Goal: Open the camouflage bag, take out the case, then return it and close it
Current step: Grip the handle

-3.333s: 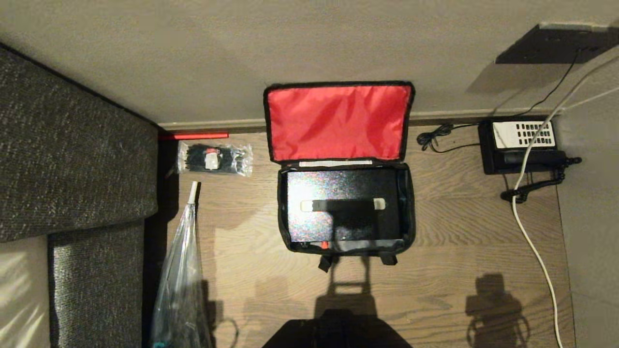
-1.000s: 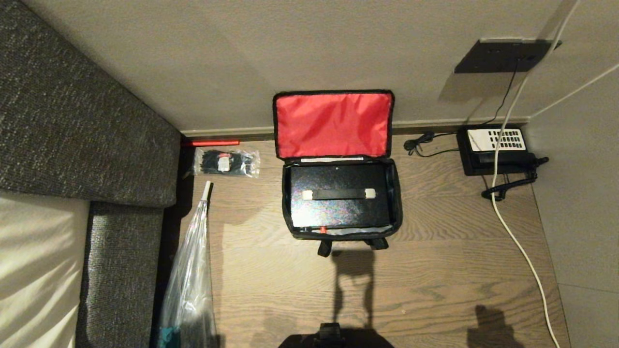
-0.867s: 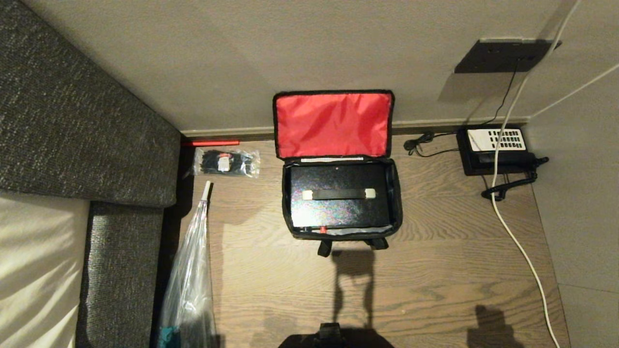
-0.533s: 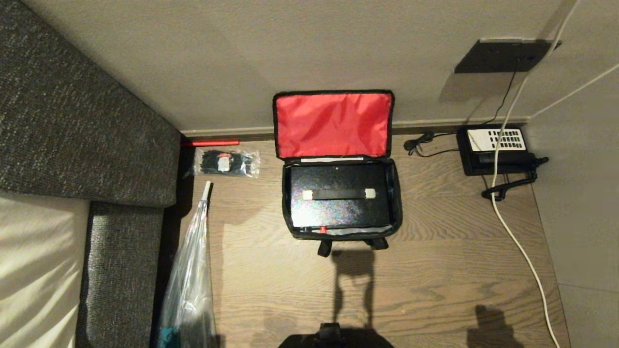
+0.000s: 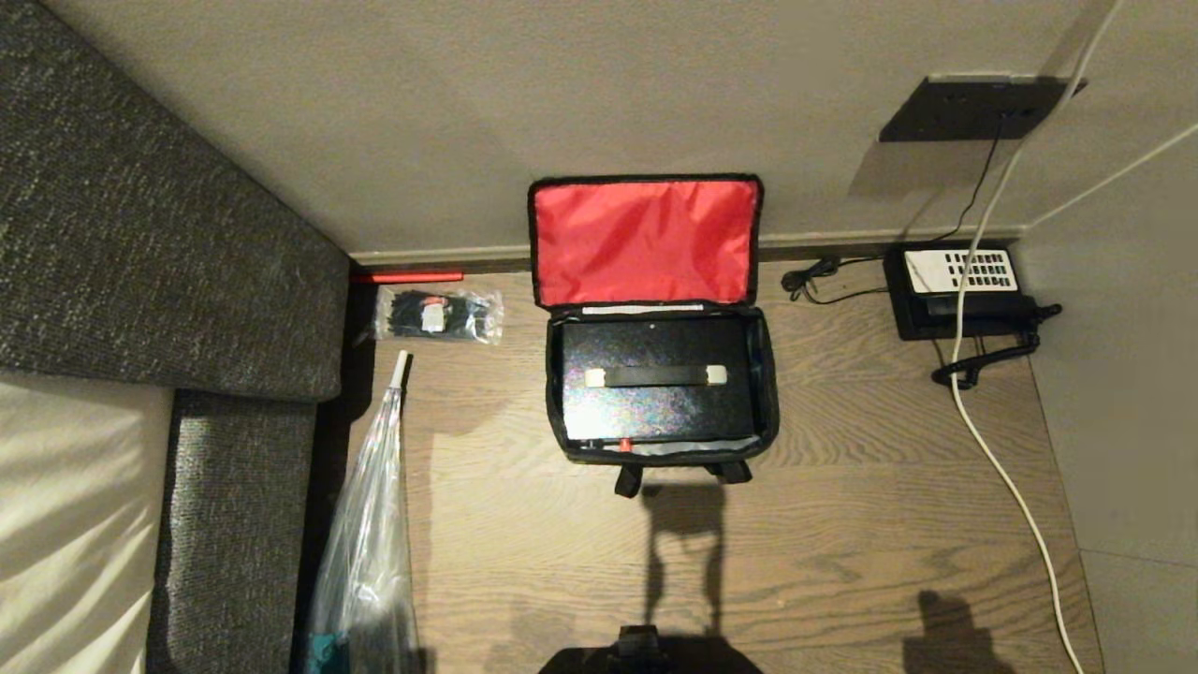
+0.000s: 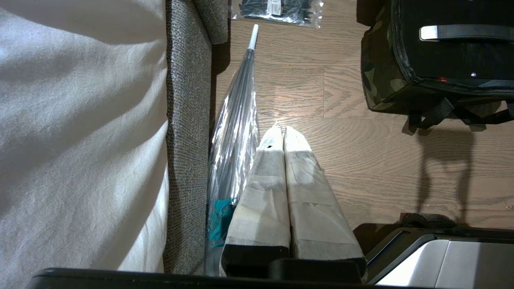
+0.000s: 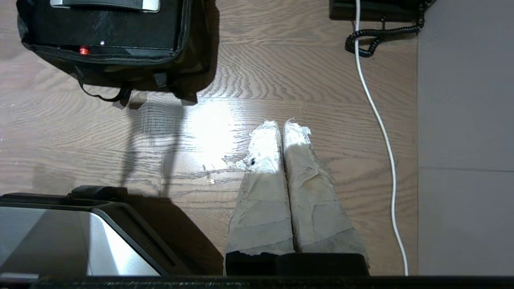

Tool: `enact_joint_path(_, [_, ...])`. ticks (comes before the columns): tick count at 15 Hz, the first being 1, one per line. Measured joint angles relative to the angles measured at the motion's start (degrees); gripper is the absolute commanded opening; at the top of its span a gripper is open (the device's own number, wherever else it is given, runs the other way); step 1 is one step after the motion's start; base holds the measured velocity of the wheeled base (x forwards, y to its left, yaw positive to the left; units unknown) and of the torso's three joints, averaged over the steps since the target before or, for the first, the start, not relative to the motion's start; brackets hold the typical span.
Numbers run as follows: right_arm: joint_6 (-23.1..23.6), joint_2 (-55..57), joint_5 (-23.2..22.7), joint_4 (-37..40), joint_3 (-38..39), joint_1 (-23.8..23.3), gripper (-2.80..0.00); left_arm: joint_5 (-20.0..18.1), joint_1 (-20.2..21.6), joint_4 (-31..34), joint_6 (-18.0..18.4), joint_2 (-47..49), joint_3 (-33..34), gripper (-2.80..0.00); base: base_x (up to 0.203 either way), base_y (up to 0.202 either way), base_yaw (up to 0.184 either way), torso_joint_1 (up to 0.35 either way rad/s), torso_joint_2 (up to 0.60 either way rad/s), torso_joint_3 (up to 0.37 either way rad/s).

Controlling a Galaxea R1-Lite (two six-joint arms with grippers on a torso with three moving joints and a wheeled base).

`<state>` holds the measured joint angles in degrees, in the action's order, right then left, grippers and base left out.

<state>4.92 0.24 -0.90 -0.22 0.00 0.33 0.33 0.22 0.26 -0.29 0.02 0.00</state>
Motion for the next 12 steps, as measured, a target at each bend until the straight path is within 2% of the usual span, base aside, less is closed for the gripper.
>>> enact_joint_path(2, [-1.51, 0.00, 0.61, 1.13, -1.01, 0.00, -2.80, -0.01, 0.02, -0.02, 0.00, 0.00, 0.00, -2.80, 0.000, 0.000, 0.000, 0.000, 0.00, 0.000])
enact_joint_path(4, [-2.61, 0.00, -0.27, 6.16, -8.28, 0.00, -2.80, -0.03, 0.02, 0.00, 0.08, 0.00, 0.00, -2.80, 0.000, 0.000, 0.000, 0.000, 0.00, 0.000])
enact_joint_path(8, [-2.89, 0.21, -7.21, 28.48, -35.01, 0.00, -2.80, -0.01, 0.00, 0.00, 0.11, 0.00, 0.00, -2.80, 0.000, 0.000, 0.000, 0.000, 0.00, 0.000])
enact_joint_path(10, [-3.20, 2.79, -9.66, 40.83, -43.01, -0.04, -2.80, 0.00, 0.00, 0.00, 0.14, 0.00, 0.00, -2.80, 0.000, 0.000, 0.000, 0.000, 0.00, 0.000])
enact_joint_path(12, [-2.89, 10.62, -10.65, 46.11, -48.04, -0.04, -2.80, 0.00, 0.02, -0.02, 0.11, 0.00, 0.00, -2.80, 0.000, 0.000, 0.000, 0.000, 0.00, 0.000])
